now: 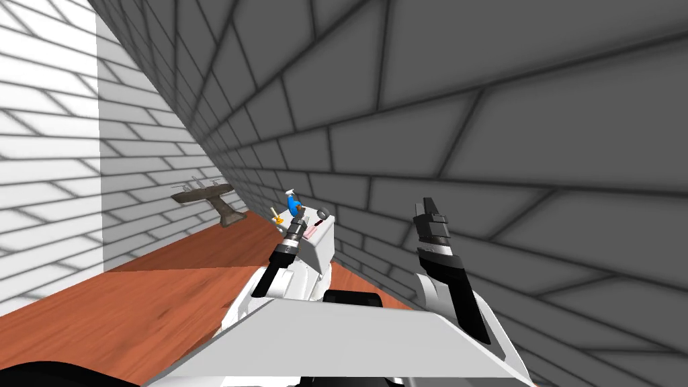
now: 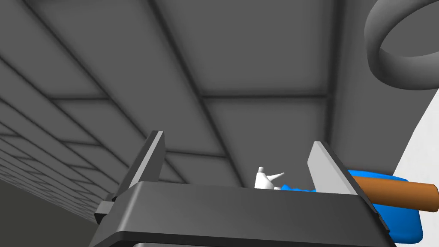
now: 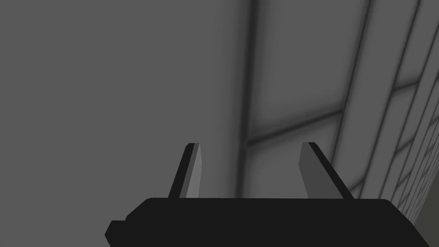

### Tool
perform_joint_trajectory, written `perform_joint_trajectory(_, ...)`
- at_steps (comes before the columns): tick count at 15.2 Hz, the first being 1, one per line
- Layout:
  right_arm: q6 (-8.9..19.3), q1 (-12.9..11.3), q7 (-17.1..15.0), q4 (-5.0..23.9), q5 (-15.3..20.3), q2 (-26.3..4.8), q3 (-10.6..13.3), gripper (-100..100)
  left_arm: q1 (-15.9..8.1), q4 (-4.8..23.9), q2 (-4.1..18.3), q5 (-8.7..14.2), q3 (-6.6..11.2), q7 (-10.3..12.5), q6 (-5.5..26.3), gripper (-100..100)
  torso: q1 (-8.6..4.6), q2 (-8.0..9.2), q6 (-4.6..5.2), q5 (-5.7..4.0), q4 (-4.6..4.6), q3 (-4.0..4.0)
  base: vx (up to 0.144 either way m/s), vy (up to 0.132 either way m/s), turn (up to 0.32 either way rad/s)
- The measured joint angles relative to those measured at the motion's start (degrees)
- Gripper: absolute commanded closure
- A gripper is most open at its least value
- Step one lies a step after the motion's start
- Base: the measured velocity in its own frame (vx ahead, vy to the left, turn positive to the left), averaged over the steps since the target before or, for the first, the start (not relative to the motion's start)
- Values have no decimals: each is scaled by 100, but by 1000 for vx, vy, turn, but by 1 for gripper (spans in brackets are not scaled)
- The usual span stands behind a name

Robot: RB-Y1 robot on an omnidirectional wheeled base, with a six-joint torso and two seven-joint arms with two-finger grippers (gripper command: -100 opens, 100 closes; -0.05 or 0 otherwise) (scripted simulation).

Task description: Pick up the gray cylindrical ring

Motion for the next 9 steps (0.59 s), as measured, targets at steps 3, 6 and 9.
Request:
perform_joint_trajectory(3, 0, 0, 0, 0, 0, 0, 0, 0, -121, 138, -34, -50, 33, -10, 322, -100, -1, -1, 0, 0, 0, 0, 51, -1, -164)
perform_joint_trajectory(6, 0, 0, 0, 0, 0, 0, 0, 0, -184, 230, -125, -116, 41, -34, 627, -100, -1, 1, -1, 0, 0, 0, 49, 1, -132)
perform_joint_trajectory(9, 0, 0, 0, 0, 0, 0, 0, 0, -219, 307, -184, -151, 74, -38, 905, -100, 1, 0, -1, 0, 0, 0, 52, 6, -144)
